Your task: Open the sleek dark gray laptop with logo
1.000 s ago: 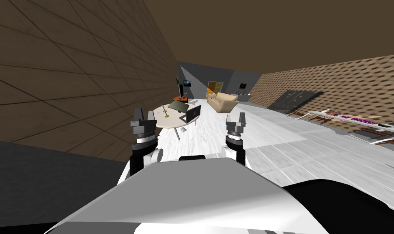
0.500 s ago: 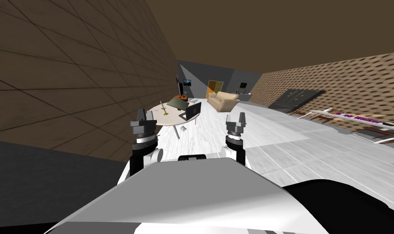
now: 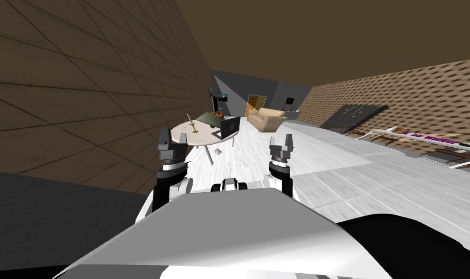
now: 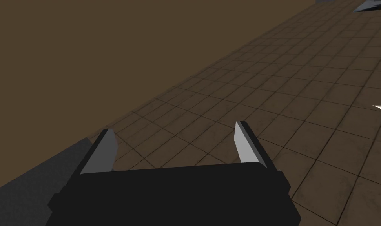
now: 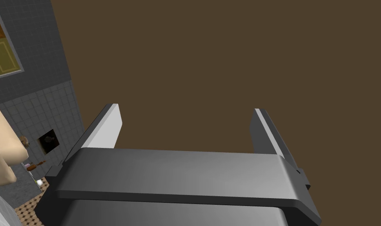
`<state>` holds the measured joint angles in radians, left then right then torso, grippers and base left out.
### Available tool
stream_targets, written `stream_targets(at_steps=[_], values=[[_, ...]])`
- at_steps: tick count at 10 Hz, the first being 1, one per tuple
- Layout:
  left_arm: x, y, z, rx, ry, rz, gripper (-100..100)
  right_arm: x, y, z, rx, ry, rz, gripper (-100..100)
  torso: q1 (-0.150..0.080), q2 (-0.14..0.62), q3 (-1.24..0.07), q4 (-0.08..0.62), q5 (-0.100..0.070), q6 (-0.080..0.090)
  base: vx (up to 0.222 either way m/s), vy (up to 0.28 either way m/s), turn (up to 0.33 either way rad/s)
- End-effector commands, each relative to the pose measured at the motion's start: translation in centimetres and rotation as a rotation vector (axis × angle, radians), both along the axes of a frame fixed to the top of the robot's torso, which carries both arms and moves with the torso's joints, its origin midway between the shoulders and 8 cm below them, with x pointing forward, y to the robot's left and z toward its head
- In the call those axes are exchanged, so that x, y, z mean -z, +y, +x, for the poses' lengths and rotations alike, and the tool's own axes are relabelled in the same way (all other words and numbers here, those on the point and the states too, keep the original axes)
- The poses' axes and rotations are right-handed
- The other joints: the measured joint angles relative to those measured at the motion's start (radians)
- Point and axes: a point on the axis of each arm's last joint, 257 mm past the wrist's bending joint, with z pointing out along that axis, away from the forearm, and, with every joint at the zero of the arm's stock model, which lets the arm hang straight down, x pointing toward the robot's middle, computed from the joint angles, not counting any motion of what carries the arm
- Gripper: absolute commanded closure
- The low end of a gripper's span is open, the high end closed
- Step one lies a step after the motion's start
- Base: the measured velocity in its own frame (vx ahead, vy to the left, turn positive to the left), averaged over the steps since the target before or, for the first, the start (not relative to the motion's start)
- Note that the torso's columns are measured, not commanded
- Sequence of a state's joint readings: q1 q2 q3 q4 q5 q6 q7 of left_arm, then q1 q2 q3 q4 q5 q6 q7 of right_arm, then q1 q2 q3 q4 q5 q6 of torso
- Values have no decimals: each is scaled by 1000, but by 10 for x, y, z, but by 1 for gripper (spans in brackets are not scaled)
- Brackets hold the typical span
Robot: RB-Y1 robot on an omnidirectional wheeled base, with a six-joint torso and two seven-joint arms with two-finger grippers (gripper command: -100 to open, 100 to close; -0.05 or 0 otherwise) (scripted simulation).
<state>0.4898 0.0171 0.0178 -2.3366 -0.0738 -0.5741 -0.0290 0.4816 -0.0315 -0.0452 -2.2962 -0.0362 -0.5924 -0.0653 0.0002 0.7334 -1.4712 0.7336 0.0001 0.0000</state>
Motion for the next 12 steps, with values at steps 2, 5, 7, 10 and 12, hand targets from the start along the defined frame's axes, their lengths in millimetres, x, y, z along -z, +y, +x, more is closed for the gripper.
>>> stream_targets(at_steps=[2, 5, 7, 10, 12], values=[[12, -4, 11, 28, 84, 84, -100, 0, 0, 0, 0, 0, 0, 0, -1, 3, -6, 4, 0, 0, 55, -18, -57], [24, 0, 20, 31, 165, 132, -100, 0, 0, 0, 0, 0, 0, 0, 0, 4, -5, 4, 0, 0, 71, -12, -75], [31, 4, 25, 26, 218, 156, -100, 0, 0, 0, 0, 0, 0, 0, 0, 5, -5, 4, 0, 0, 75, -17, -77], [40, 11, 31, 14, 292, 187, -100, 0, 0, 0, 0, 0, 0, 0, 0, 4, -5, 4, 0, 0, 82, -14, -83], [45, 16, 35, 4, 340, 208, -100, 0, 0, 0, 0, 0, 0, 0, 0, 5, -4, 5, 0, 0, 69, -16, -81]])
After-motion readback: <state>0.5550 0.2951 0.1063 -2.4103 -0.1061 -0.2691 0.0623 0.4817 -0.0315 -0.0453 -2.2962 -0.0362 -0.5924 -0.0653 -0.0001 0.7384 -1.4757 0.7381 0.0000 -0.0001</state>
